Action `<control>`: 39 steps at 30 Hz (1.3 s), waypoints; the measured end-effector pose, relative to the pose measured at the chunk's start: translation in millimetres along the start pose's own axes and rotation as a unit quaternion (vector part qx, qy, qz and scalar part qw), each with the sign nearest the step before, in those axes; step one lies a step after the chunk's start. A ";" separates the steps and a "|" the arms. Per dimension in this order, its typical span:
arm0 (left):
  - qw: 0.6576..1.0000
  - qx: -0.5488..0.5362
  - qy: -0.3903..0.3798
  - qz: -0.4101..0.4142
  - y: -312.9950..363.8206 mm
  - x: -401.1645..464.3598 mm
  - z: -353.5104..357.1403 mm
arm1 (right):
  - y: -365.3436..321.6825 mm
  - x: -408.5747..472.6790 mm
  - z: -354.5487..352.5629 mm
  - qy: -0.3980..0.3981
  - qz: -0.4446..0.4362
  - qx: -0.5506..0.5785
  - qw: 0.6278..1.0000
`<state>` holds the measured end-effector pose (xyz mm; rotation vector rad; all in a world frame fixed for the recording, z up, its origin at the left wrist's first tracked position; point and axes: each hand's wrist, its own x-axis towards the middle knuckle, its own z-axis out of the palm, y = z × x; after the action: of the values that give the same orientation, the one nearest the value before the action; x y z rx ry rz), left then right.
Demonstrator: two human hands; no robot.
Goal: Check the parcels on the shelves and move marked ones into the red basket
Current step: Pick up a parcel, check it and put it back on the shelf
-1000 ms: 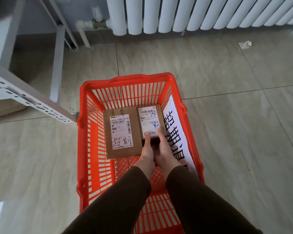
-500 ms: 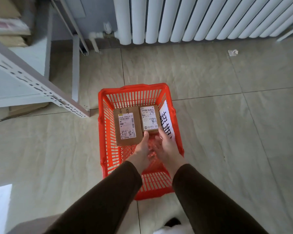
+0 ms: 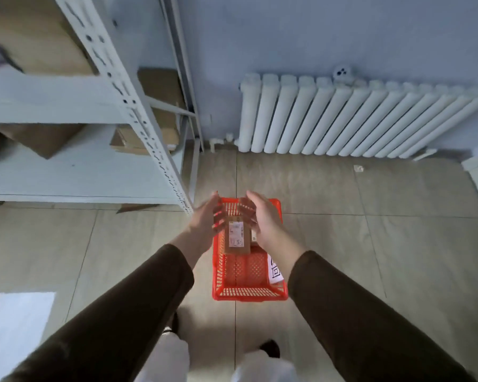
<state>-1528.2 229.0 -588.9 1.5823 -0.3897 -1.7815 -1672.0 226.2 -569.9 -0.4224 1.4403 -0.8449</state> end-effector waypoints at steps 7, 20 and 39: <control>0.989 -0.031 -0.061 0.129 141.2 -126.8 -97.4 | -92.4 -123.3 148.7 -0.081 -0.149 -0.087 0.982; 0.966 0.025 -0.080 0.245 309.6 -212.0 -331.0 | -124.6 -218.1 403.1 -0.078 -0.270 -0.131 0.951; 0.981 0.111 -0.028 0.158 452.3 -7.4 -337.2 | -216.7 -17.6 467.7 0.064 -0.176 -0.156 0.970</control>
<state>-1068.9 -6.6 -361.1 1.5219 -0.8438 -1.5803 -1273.2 -10.2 -344.0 -0.8963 1.6531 -0.9419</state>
